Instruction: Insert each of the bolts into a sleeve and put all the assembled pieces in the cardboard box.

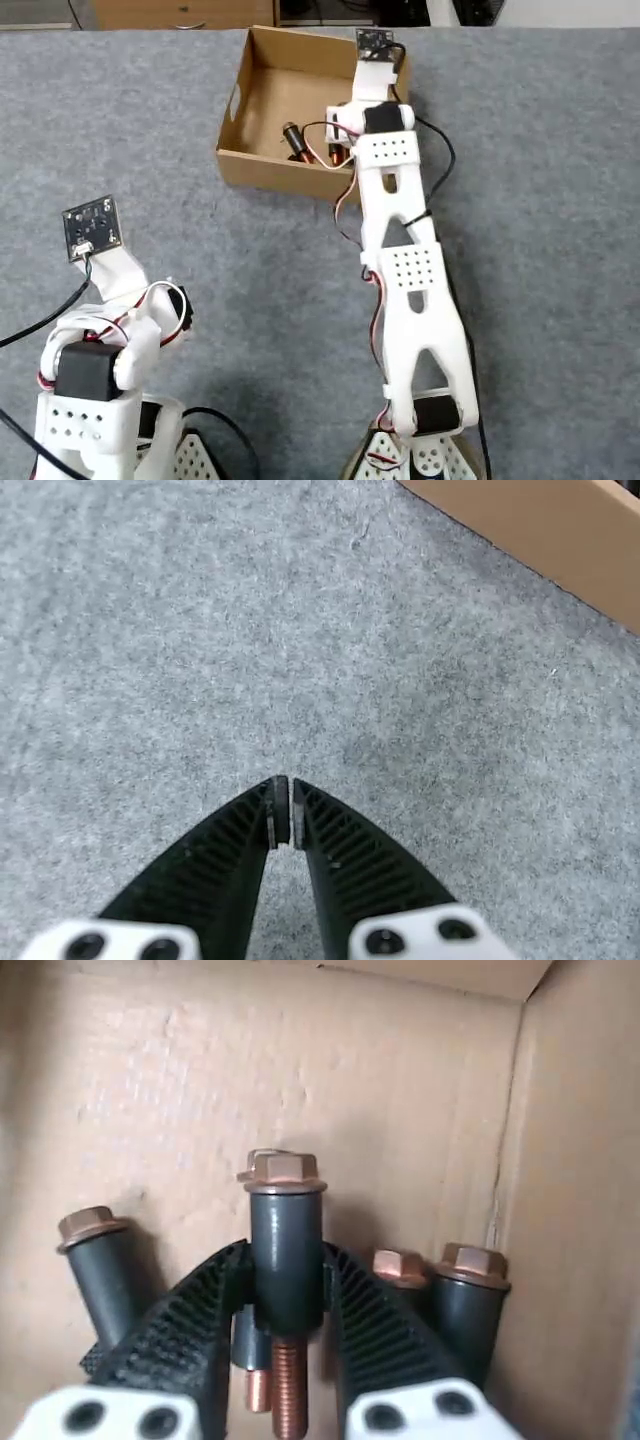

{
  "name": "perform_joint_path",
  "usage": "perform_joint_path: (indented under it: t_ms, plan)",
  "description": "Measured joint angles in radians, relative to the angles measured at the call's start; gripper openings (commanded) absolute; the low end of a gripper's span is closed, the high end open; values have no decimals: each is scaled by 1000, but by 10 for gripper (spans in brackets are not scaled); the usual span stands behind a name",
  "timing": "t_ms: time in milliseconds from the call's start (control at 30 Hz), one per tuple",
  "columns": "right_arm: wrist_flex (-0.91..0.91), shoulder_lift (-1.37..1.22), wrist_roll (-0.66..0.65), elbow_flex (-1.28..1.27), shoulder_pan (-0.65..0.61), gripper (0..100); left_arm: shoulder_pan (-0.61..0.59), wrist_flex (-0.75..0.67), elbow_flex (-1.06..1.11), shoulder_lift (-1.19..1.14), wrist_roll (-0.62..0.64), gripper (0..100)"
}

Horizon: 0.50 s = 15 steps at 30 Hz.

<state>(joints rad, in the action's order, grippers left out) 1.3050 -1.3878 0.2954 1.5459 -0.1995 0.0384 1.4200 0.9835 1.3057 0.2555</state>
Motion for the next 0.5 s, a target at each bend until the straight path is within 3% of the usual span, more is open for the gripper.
perform_joint_path:
  t_ms: [167, 367, 500]
  plan:
    - [69, -5, -8, 68, -2, 169, 0, 0, 0, 0, 0, 19]
    - [195, 55, -11, 77, -2, 175, 0, 0, 0, 0, 0, 19]
    - [318, 229, -11, 77, -2, 175, 0, 0, 0, 0, 0, 19]
